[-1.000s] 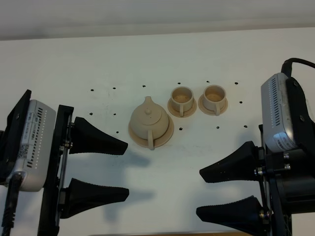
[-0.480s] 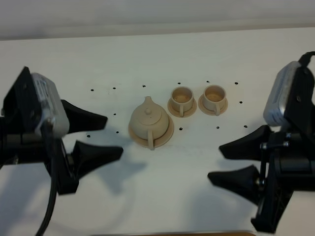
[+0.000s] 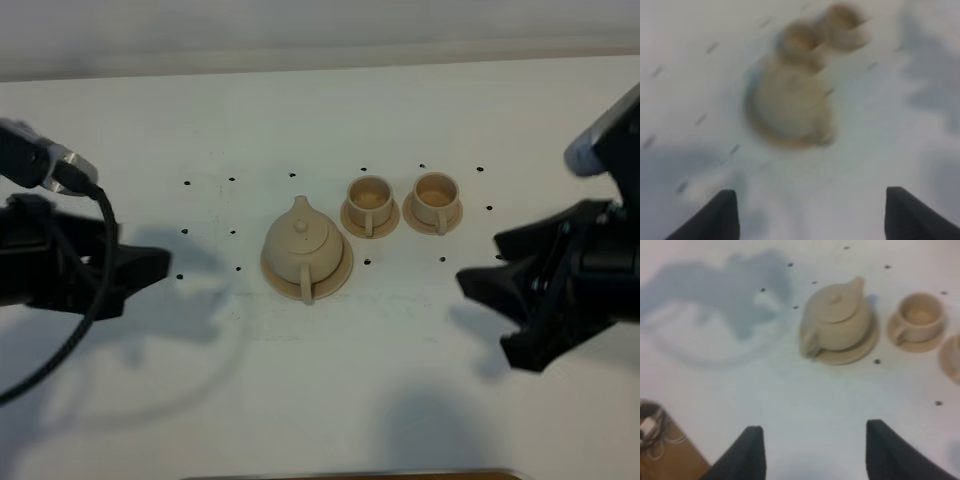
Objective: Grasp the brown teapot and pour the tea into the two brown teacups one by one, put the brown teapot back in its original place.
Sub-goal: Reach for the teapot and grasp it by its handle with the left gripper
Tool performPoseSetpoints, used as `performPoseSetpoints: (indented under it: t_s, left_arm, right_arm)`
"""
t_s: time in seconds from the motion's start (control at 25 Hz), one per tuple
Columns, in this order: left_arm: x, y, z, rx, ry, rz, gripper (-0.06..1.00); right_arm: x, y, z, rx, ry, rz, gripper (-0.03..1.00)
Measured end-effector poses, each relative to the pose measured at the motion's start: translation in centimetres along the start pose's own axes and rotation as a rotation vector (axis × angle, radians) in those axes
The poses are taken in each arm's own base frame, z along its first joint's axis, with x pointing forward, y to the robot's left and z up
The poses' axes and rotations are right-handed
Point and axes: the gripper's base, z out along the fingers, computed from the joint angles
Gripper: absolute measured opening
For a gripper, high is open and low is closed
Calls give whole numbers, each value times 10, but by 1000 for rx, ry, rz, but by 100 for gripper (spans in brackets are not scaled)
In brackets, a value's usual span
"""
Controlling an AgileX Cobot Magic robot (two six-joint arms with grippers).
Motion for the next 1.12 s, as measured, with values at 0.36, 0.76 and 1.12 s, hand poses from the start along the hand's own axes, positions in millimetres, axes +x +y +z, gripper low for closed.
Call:
performPoseSetpoints:
  t_s: [0.36,0.76,1.12]
  left_arm:
    - [12,15,-25,-248,99,-160,63]
    - [13,18,-13,-236,122,-316,63]
    - [10,22,5,-188,122,-425,63]
  right_arm:
    - [15,-26,-13,291,171,125,43]
    - [40,-23,-77,491,184,217,43]
    - [73,-6,-122,504,113,282,43]
